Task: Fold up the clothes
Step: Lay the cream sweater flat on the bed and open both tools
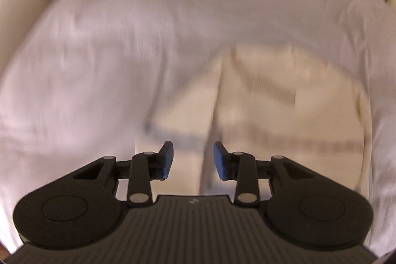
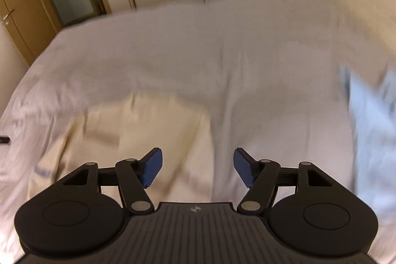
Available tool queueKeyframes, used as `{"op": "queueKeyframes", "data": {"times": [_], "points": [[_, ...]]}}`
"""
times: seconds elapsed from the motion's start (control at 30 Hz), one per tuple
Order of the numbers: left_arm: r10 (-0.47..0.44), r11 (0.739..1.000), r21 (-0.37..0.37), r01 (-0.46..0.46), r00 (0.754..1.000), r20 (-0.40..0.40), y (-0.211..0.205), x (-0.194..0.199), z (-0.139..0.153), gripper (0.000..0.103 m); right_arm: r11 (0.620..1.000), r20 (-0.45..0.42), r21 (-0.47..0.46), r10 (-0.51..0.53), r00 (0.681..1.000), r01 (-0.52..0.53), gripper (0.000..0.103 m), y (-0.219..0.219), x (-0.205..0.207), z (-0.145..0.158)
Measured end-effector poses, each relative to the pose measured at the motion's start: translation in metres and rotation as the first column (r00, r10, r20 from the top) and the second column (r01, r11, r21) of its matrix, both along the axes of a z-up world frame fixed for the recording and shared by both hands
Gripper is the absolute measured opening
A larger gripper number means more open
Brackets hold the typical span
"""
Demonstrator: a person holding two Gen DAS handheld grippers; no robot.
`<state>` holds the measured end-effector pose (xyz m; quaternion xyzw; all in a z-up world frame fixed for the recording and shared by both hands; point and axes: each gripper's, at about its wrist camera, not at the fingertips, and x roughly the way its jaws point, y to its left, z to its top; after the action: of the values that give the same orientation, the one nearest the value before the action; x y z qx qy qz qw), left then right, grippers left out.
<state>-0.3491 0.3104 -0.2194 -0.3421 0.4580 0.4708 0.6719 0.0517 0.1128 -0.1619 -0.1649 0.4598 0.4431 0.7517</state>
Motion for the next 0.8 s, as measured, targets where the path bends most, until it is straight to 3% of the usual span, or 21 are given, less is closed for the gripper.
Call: {"op": "queueKeyframes", "data": {"times": [0.1,0.2,0.27,0.33,0.43,0.53,0.63,0.8], "points": [[0.076,0.985,-0.156,-0.074,0.997,0.008,-0.058,-0.043,-0.043,0.031,0.996,-0.210,-0.091,-0.042,0.977,0.024,0.066,-0.046,-0.025,-0.058],[0.121,0.961,-0.252,-0.112,0.993,0.017,-0.108,-0.066,-0.062,0.030,0.989,-0.468,-0.136,-0.113,0.877,0.055,0.059,-0.091,-0.073,-0.105],[0.101,0.953,-0.289,-0.085,0.994,0.039,-0.129,-0.067,-0.063,0.030,0.987,-0.533,-0.156,-0.109,0.839,0.029,0.052,-0.103,-0.104,-0.117],[0.038,0.952,-0.304,-0.013,0.996,0.077,-0.140,-0.056,-0.059,0.031,0.986,-0.510,-0.162,-0.045,0.859,-0.045,0.052,-0.105,-0.135,-0.113],[-0.045,0.950,-0.302,0.077,0.993,0.113,-0.158,-0.043,-0.054,0.033,0.974,-0.401,-0.167,0.073,0.913,-0.151,0.052,-0.101,-0.167,-0.098],[-0.089,0.945,-0.300,0.130,0.985,0.148,-0.172,-0.037,-0.052,0.033,0.950,-0.277,-0.175,0.204,0.939,-0.258,0.052,-0.099,-0.204,-0.095],[-0.114,0.942,-0.296,0.156,0.981,0.154,-0.186,-0.039,-0.049,0.034,0.906,-0.198,-0.182,0.346,0.917,-0.382,0.048,-0.093,-0.241,-0.099],[-0.120,0.945,-0.286,0.158,0.982,0.146,-0.196,-0.046,-0.047,0.034,0.801,-0.022,-0.263,0.552,0.834,-0.537,0.047,-0.086,-0.299,-0.122]]}}
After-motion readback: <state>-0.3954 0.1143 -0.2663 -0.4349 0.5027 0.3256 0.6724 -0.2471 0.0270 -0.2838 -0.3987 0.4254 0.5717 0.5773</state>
